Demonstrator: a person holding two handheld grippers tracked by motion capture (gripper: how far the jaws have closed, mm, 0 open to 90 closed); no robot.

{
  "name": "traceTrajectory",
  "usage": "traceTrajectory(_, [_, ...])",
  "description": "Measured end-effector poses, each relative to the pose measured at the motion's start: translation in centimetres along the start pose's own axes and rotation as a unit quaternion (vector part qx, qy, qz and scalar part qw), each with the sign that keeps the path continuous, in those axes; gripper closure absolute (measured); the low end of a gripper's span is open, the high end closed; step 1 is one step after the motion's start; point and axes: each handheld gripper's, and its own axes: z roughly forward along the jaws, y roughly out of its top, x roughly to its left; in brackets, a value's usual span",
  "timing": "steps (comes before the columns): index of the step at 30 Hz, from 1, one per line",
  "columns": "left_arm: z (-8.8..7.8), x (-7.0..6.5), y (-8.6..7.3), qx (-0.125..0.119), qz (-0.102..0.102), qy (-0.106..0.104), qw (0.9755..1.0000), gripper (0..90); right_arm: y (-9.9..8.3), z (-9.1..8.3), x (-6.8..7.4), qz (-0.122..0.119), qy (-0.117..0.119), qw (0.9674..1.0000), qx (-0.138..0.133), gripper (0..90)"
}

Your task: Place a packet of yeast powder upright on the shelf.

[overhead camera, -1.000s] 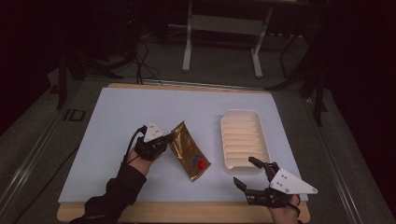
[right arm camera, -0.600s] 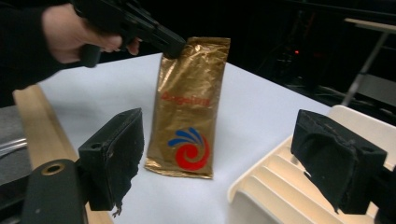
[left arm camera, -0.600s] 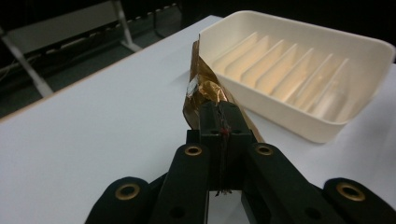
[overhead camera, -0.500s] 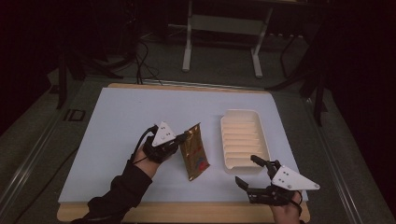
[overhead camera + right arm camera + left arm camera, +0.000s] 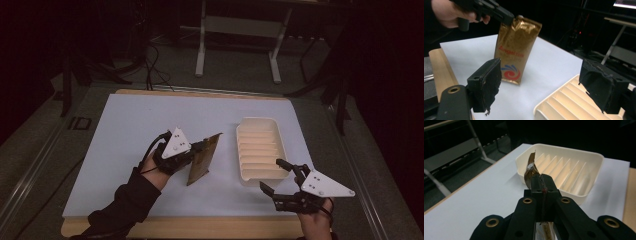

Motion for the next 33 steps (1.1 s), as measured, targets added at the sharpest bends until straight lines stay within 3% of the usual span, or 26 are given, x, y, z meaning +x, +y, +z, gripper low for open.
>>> traceTrajectory(5, [-0.7,-0.3,0.8,-0.011,0.017,-0.016,0.9997,90.0,0.8,1.0,-0.2,0.031,0.023,0.9987,0.033,11.4])
traceTrajectory(7, [-0.9,-0.4,1.0,-0.022,0.025,-0.025,0.9991,90.0,1.0,1.4,-0.3,0.039,0.042,0.9979,0.03,10.3])
traceTrajectory(10, [-1.2,-0.7,1.3,-0.038,0.041,-0.048,0.9973,90.0,1.5,2.2,-0.5,0.048,0.058,0.9969,0.025,10.2])
traceTrajectory(14, [-1.7,-1.1,1.7,-0.063,0.054,-0.069,0.9942,90.0,2.1,3.4,-0.4,0.042,0.07,0.9961,0.034,10.3])
traceTrajectory(21, [-2.3,-1.9,2.1,-0.083,0.07,-0.088,0.9902,90.0,2.8,5.0,-0.3,0.051,0.098,0.9932,0.034,10.4])
traceTrajectory(22, [-2.5,-2.3,2.2,-0.092,0.076,-0.101,0.9877,90.0,2.9,5.3,-0.2,0.051,0.101,0.993,0.034,10.4])
traceTrajectory(23, [-2.6,-2.5,2.3,-0.093,0.076,-0.106,0.9871,90.0,3.3,6.0,0.0,0.051,0.115,0.9914,0.034,10.4])
traceTrajectory(28, [-2.7,-3.2,2.9,-0.096,0.072,-0.112,0.9864,90.0,3.7,7.2,0.4,0.06,0.143,0.9868,0.048,14.2])
traceTrajectory(31, [-2.8,-3.6,3.1,-0.099,0.069,-0.116,0.986,90.0,3.8,7.5,0.7,0.054,0.151,0.9857,0.053,17.9])
traceTrajectory(32, [-2.8,-3.7,3.2,-0.096,0.07,-0.114,0.9863,90.0,3.9,7.4,0.8,0.051,0.149,0.9862,0.051,24.7])
traceTrajectory(33, [-2.7,-3.9,3.3,-0.093,0.069,-0.112,0.9869,90.0,3.9,7.4,0.9,0.052,0.161,0.9842,0.053,33.5])
